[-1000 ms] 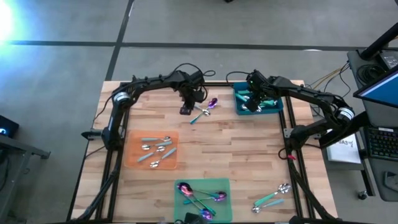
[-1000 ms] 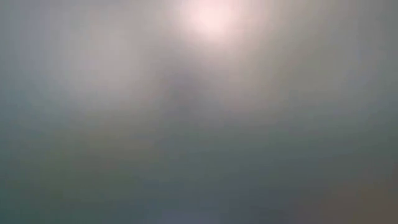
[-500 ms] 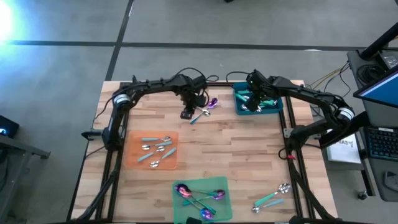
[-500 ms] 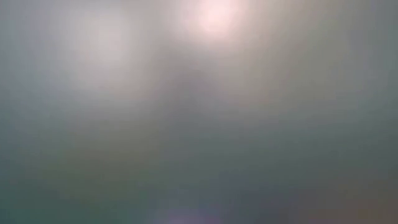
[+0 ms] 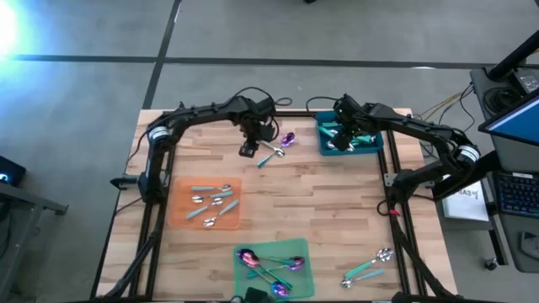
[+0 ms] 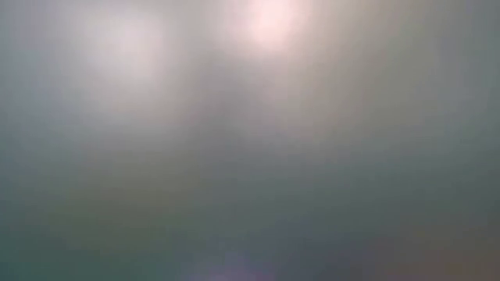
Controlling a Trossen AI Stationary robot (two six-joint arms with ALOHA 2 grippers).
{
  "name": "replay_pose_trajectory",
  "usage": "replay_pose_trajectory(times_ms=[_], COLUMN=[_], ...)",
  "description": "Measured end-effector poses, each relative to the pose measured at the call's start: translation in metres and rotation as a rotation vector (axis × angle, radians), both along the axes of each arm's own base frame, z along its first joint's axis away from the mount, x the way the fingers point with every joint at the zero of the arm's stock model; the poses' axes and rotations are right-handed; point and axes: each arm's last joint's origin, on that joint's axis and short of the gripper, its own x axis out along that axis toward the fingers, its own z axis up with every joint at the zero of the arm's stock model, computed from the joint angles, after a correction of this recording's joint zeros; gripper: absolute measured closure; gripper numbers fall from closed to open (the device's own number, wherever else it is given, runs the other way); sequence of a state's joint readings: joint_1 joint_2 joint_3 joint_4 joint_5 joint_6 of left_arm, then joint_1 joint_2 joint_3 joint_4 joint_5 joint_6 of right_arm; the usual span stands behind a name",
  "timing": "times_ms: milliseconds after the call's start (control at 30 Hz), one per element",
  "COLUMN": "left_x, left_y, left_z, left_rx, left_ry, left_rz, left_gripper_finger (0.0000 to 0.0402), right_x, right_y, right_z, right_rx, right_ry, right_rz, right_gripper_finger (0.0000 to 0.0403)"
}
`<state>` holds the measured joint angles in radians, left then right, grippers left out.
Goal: Sort silverware by color (type)
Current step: Put the top blue spoon into the orange bin
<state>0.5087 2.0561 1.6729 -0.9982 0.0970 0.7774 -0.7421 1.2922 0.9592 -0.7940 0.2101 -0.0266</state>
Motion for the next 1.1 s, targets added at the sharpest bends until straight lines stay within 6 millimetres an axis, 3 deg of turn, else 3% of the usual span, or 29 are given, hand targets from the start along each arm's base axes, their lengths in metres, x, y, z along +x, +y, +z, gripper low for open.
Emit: replay_pose_trajectory(times_ms=[167,367,633,933,1100], left_x=[-0.016,-0.028,-0.024,-0.012,-0.012], left_y=[0.022,0.051,0.058,0.074,0.082], left_z=[0.002,0.005,0.007,-0.020,-0.019], left_rx=[-0.058,-0.151,-0.153,-0.196,-0.250], left_ry=[-0.049,-0.243,-0.328,-0.371,-0.358], left_rz=[-0.003,-0.050,-0.036,0.140,0.323], left_gripper_finger=[0.0252,0.0277,0.0391,0.0401,0.0401], right_x=[0.000,0.000,0.000,0.000,0.000], right_y=[0.000,0.000,0.000,0.000,0.000], right_z=[0.000,0.000,0.000,0.000,0.000], right_rx=[0.000,0.000,0.000,0.000,-0.001], right_ry=[0.000,0.000,0.000,0.000,-0.001], right_rz=[0.000,0.001,0.000,0.000,0.000], right_gripper_finger=[0.0255,0.0255,0.0255,0.0255,0.0255])
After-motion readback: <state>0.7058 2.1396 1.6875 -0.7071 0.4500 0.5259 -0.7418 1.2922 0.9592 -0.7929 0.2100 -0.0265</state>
